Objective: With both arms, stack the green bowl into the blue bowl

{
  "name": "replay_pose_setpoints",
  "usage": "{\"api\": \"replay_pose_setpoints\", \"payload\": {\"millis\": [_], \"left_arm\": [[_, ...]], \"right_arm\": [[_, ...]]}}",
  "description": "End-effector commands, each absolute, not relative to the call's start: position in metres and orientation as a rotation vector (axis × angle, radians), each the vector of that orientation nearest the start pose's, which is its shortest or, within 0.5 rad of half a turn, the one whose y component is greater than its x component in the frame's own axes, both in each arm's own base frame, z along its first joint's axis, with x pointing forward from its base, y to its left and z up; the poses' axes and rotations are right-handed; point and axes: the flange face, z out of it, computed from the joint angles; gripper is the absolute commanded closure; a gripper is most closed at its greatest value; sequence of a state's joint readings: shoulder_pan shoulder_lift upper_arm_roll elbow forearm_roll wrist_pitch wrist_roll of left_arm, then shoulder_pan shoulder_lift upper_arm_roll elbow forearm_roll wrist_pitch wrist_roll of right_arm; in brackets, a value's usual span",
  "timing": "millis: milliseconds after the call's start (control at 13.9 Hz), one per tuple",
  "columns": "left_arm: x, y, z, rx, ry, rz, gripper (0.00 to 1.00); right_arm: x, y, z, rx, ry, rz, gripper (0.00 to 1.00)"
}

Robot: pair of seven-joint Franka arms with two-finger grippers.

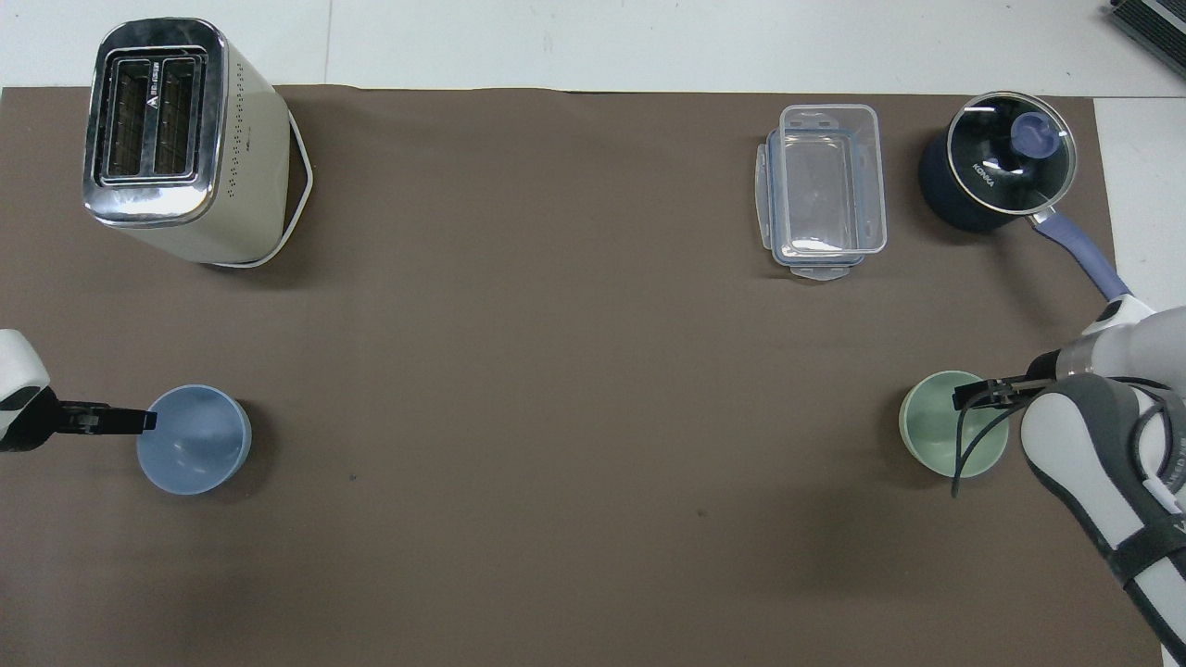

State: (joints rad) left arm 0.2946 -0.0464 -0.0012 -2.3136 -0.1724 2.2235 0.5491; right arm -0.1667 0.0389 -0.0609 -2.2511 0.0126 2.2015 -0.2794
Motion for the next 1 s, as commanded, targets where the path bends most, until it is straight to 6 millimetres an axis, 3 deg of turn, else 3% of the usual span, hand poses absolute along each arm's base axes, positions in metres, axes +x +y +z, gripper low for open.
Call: {"api": "replay_pose_setpoints", "payload": {"millis": [0,215,430,502,574,789,932], "left_arm": [[0.48,0.138,0.347,-3.284,0.239,-0.042,0.31],[0.475,0.135,0.341,-3.293,0.231,-0.019,0.39],[0.472,0.138,0.333,-3.322,0.188,-0.004,0.69],[0.472,0.136,0.333,-3.327,0.189,0.0,0.89],[0.471,0.138,0.333,-3.334,0.191,0.013,1.0],[0.474,0.133,0.349,-3.348,0.221,0.024,1.0],[0.477,0.119,0.368,-3.345,0.277,0.016,1.0]], "right_arm": [[0.507,-0.114,0.339,-3.122,-0.091,0.097,0.0],[0.504,-0.118,0.328,-3.113,-0.11,0.134,0.0],[0.498,-0.137,0.326,-3.109,-0.091,0.141,0.0],[0.497,-0.137,0.324,-3.107,-0.095,0.148,0.0],[0.496,-0.138,0.323,-3.107,-0.093,0.15,0.0],[0.495,-0.143,0.323,-3.103,-0.075,0.143,0.0],[0.493,-0.142,0.32,-3.098,-0.074,0.155,0.0]]}}
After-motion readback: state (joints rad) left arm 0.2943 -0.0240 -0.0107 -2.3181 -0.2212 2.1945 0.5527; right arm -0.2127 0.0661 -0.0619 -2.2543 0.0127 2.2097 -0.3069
